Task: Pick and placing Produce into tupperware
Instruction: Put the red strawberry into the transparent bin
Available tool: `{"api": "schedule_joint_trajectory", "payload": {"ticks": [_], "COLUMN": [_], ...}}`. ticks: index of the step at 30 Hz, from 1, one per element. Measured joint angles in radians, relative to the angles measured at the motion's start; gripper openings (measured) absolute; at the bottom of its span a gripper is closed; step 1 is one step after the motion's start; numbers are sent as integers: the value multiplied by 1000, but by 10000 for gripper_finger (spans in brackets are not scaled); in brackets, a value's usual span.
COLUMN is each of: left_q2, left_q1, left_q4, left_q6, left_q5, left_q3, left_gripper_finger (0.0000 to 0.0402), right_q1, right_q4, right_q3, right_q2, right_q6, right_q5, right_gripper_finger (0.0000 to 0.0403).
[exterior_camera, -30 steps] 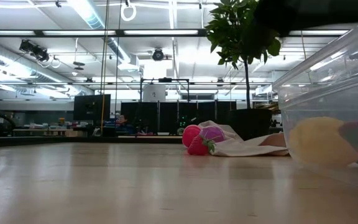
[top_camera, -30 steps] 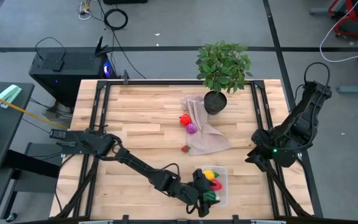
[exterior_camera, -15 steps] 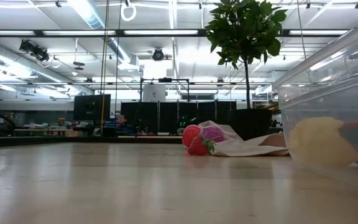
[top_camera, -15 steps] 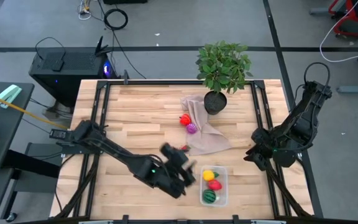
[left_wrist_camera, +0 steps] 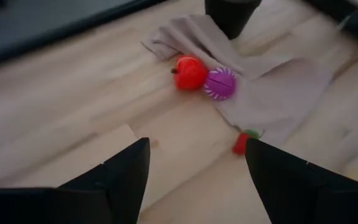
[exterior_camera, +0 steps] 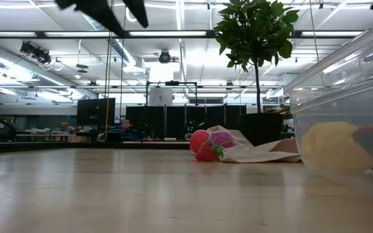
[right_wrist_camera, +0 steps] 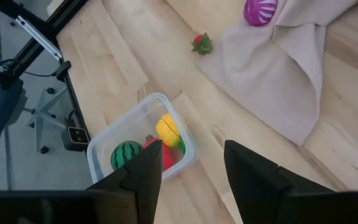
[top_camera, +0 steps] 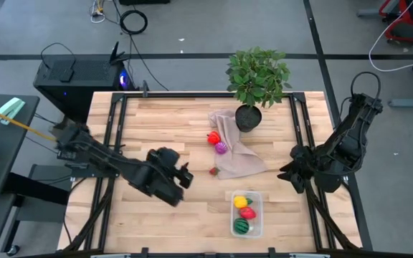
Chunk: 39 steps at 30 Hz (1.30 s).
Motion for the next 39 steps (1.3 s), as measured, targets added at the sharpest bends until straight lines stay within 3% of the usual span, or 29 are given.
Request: {"api": "schedule_joint_trajectory", "payload": {"ticks": [3, 6, 11, 14, 18, 24, 29, 34, 39], "left_q2": [-139, -268, -367, -368, -367, -369, -412, -485, -582], "left_q1": [-20, -30, -4, 30, 83, 163, 247, 343, 385], "left_q4": [270, 665, 1467, 1759, 1788, 1789, 1743, 1568, 1551], "left_q6": [11, 116, 502, 681, 740, 799, 839, 853, 955], "left_q5": [-28, -73, -52, 9, 57, 175, 312, 448, 578], "left_q3": [-214, -441, -782, -873, -883, -861, -859, -860, -860], "left_gripper_finger": [263, 250, 224, 206, 185, 177, 179, 168, 152], "right_q1": [0, 0, -4, -39, -133, -357, -530, -659, -727], "right_q4": [0, 0, 1, 10, 153, 517, 592, 837, 846], "right_q3": [0, 0, 0, -6, -74, -212, -229, -222, -152], "right_q2": [0, 0, 0, 5, 10, 68, 163, 312, 494], "right_q6": [-9, -27, -46, -96, -272, -628, -729, -871, -923], "right_q5": [3, 35, 135, 145, 94, -154, -298, -547, -581], "right_gripper_finger": [178, 178, 178, 178, 178, 178, 178, 178, 178]}}
